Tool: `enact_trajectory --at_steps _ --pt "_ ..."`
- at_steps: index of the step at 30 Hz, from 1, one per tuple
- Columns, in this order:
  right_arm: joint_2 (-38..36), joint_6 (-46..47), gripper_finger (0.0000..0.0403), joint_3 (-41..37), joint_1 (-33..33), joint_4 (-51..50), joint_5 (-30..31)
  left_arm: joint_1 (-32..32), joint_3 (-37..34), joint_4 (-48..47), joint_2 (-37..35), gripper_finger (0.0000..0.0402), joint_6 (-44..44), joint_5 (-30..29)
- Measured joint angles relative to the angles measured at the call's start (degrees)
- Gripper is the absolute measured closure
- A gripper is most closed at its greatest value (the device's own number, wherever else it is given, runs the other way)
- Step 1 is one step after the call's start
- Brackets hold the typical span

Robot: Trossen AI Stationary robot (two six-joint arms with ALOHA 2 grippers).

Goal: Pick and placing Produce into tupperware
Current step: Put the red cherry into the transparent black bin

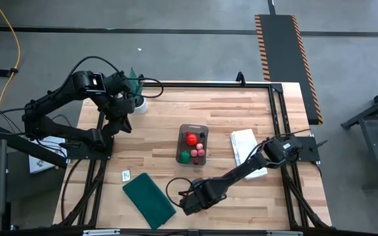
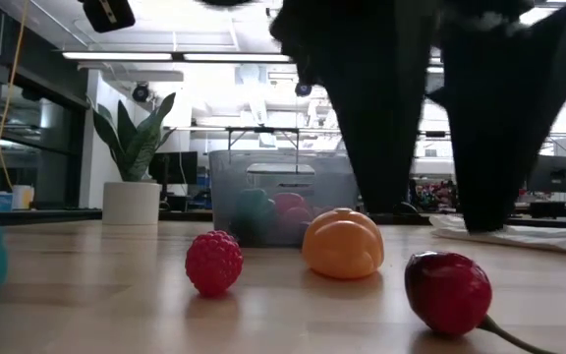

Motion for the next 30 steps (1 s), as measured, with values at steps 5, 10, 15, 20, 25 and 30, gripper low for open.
enact_trajectory --at_steps 5,10,15,20,25,30 --pt "0.4 0.7 0.0214 -0.1 -0.1 1.9 -0.1 0.0 0.0 0.0 0.0 0.0356 0.1 0.1" --pt "2.0 1.3 0.0224 0.0 0.6 2.7 -2.2 0.0 0.0 0.0 0.0 0.0356 0.1 0.1" --pt "2.4 2.4 0.0232 0.1 1.3 3.4 -2.2 0.0 0.0 0.0 0.0 0.0356 0.0 0.1" --pt "2.4 2.6 0.0238 0.1 1.4 3.3 -2.0 0.0 0.0 0.0 0.0 0.0356 0.0 0.1" --pt "2.4 2.5 0.0244 0.1 1.3 3.2 -1.9 0.0 0.0 0.0 0.0 0.0356 0.0 0.1" --pt "2.4 2.3 0.0245 0.1 1.3 3.3 -1.3 0.0 0.0 0.0 0.0 0.0356 -0.6 0.1"
